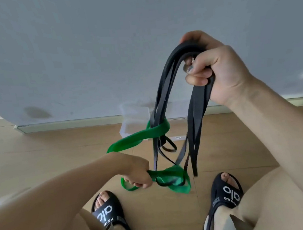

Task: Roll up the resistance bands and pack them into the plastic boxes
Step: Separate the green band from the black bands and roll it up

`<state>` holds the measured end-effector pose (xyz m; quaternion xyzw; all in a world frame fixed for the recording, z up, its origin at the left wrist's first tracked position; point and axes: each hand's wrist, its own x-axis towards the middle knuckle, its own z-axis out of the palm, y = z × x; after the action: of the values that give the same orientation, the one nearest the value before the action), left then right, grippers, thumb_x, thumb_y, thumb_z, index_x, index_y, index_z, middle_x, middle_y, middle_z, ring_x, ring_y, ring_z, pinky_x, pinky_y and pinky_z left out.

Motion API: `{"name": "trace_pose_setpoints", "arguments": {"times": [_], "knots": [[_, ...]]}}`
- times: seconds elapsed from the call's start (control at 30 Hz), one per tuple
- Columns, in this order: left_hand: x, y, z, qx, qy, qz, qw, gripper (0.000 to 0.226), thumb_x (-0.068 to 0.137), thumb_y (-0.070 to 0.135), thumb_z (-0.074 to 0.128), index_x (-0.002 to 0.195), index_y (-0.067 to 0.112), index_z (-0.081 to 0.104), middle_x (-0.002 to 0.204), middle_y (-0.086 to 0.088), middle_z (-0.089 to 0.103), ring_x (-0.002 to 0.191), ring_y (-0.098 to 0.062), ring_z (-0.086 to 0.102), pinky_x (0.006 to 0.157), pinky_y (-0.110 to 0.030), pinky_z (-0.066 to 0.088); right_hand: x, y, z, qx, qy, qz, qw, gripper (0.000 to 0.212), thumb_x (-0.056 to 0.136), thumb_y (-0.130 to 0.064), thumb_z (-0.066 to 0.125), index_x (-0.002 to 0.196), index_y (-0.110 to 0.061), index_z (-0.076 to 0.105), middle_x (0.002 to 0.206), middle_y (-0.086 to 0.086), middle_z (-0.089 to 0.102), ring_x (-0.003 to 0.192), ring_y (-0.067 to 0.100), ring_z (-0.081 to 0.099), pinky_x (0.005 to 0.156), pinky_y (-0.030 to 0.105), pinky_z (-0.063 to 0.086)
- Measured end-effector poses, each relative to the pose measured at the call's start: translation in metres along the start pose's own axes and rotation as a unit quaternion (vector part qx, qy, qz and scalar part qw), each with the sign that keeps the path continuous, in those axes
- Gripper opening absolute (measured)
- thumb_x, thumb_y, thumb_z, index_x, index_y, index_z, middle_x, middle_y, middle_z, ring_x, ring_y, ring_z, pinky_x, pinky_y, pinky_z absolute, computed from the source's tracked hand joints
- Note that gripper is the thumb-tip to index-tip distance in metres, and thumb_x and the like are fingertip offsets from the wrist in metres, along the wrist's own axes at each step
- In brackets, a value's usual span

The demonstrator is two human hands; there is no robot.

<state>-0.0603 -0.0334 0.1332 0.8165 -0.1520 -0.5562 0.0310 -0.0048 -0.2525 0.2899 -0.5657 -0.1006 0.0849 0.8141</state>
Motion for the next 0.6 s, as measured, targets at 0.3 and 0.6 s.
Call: {"name": "trace_pose_setpoints", "arguments": {"times": [0.3, 0.6], "knots": [[0.002, -0.03, -0.008, -0.064, -0.017, -0.045, 0.997, 0.027, 0.079, 0.027, 0.059, 0.057, 0.016, 0.047, 0.056, 0.0, 0.043, 0.049, -0.02, 0.032, 0.05, -0.027, 0.027, -0.001, -0.032, -0.065, 0.283, 0.089, -0.048, 0.954, 0.034, 0.086, 0.005, 0.027, 0.069, -0.01, 0.053, 0.056, -0.004, 0.034, 0.046, 0.007, 0.022, 0.045, 0.019, 0.025], [0.001, -0.037, -0.003, -0.19, -0.031, -0.02, 0.981, 0.031, 0.078, 0.024, 0.052, 0.049, 0.018, 0.045, 0.049, 0.001, 0.033, 0.045, -0.017, 0.023, 0.049, -0.027, 0.017, 0.005, -0.025, -0.088, 0.112, 0.184, -0.003, 0.977, 0.036, 0.078, 0.011, 0.032, 0.077, -0.017, 0.055, 0.061, -0.005, 0.043, 0.046, 0.008, 0.019, 0.046, 0.02, 0.022]]}}
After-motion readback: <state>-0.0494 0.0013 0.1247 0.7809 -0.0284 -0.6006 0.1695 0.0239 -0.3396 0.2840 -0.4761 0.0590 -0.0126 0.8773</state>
